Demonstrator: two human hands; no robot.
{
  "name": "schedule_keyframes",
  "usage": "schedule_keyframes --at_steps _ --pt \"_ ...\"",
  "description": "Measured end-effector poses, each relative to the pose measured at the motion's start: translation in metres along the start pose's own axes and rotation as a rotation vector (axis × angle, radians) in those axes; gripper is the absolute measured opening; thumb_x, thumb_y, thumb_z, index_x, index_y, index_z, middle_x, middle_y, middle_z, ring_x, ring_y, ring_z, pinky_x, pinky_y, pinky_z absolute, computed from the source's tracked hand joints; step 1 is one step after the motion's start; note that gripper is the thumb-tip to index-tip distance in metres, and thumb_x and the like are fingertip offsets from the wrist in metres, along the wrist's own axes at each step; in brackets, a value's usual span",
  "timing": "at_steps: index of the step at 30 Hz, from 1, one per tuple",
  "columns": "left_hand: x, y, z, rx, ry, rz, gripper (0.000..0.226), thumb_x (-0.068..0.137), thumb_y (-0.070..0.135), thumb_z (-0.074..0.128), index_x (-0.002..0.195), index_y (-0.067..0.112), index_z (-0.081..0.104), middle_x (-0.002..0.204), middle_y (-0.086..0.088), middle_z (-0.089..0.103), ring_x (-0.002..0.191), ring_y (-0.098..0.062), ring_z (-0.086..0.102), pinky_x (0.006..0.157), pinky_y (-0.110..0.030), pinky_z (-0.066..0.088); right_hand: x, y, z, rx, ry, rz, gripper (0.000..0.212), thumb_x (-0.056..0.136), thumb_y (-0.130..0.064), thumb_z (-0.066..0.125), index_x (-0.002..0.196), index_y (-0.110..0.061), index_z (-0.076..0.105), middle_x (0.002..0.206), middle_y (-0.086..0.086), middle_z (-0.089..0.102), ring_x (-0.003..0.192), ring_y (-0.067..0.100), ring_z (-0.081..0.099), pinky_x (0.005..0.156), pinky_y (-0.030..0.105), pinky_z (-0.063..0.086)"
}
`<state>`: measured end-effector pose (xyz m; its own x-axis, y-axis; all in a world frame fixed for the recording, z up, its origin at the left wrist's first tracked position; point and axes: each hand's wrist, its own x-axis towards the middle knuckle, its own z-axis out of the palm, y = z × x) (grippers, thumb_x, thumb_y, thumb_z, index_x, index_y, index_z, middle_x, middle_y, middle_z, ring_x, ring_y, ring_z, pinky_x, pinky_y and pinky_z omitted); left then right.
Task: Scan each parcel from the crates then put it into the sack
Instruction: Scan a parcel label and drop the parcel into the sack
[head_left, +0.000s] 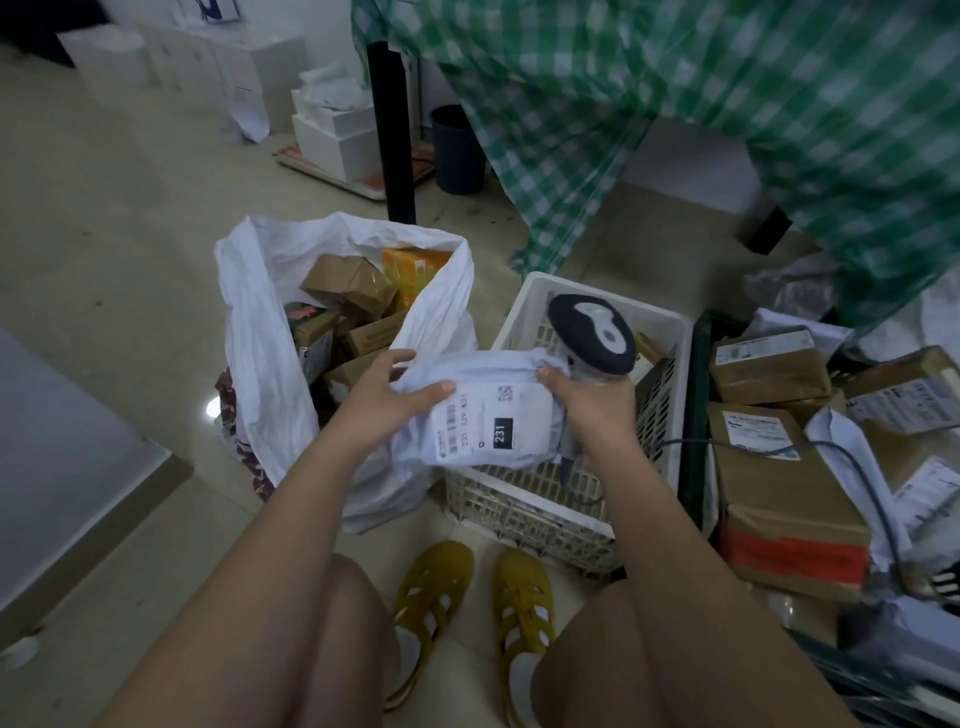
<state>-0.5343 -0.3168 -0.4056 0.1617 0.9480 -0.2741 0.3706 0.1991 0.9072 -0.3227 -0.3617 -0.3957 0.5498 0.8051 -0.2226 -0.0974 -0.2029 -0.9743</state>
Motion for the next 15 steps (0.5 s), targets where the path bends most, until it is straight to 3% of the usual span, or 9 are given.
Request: schedule_keyframes --at_steps 2,4,7,9,12,15 --pt "-0.004 -0.002 -0.004 -0.12 -0.077 -0.086 0.048 0.079 0.03 0.076 0.121 0.016 0.055 0.112 0.001 0.065 0.092 -0.011 0.068 0.068 -0.028 0.057 0.004 0.001 -0.001 0.044 0.067 0.034 0.048 0.073 -0.006 0.081 0.116 -0.002 0.061 0.114 0.007 0.064 0.105 0.023 0.061 0.097 0.037 0.047" --pt "-0.003 -0.008 -0.007 -0.152 -0.116 -0.101 0.034 0.083 0.021 0.074 0.111 0.009 0.061 0.102 -0.006 0.071 0.088 -0.017 0.071 0.069 -0.033 0.059 0.007 0.003 -0.003 0.024 0.078 0.056 0.049 0.074 -0.007 0.081 0.118 -0.001 0.06 0.118 0.008 0.064 0.105 0.023 0.06 0.098 0.038 0.047" --pt "0.003 -0.016 -0.009 -0.07 0.053 -0.025 0.028 0.088 0.017 0.068 0.108 -0.002 0.063 0.103 -0.016 0.07 0.095 -0.029 0.067 0.074 -0.043 0.054 0.005 0.006 -0.009 -0.13 0.092 -0.027 0.044 0.082 -0.018 0.076 0.121 -0.007 0.06 0.112 0.004 0.063 0.101 0.018 0.057 0.088 0.031 0.045" --pt "0.006 -0.016 -0.008 0.043 0.173 0.06 0.026 0.09 0.019 0.066 0.095 -0.007 0.062 0.091 -0.018 0.068 0.084 -0.027 0.063 0.07 -0.039 0.047 0.005 0.006 -0.013 -0.188 0.107 -0.106 0.043 0.084 -0.023 0.074 0.123 -0.013 0.059 0.113 0.002 0.064 0.103 0.015 0.056 0.089 0.03 0.044" --pt "0.006 -0.013 -0.002 0.189 0.11 0.169 0.038 0.088 0.021 0.068 0.063 0.004 0.046 0.063 -0.009 0.046 0.061 -0.018 0.043 0.06 -0.031 0.03 0.0 0.002 -0.011 -0.125 -0.026 -0.097 0.036 0.081 -0.016 0.076 0.115 -0.013 0.064 0.101 -0.005 0.067 0.088 -0.001 0.061 0.08 0.018 0.048" --pt "0.007 -0.008 0.004 0.241 -0.017 0.222 0.041 0.086 0.026 0.071 0.06 0.007 0.045 0.062 -0.017 0.042 0.061 -0.017 0.042 0.06 -0.032 0.029 -0.008 0.004 0.002 -0.147 -0.258 -0.086 0.028 0.077 -0.003 0.078 0.1 -0.014 0.066 0.09 -0.01 0.069 0.074 -0.01 0.063 0.066 0.012 0.054"
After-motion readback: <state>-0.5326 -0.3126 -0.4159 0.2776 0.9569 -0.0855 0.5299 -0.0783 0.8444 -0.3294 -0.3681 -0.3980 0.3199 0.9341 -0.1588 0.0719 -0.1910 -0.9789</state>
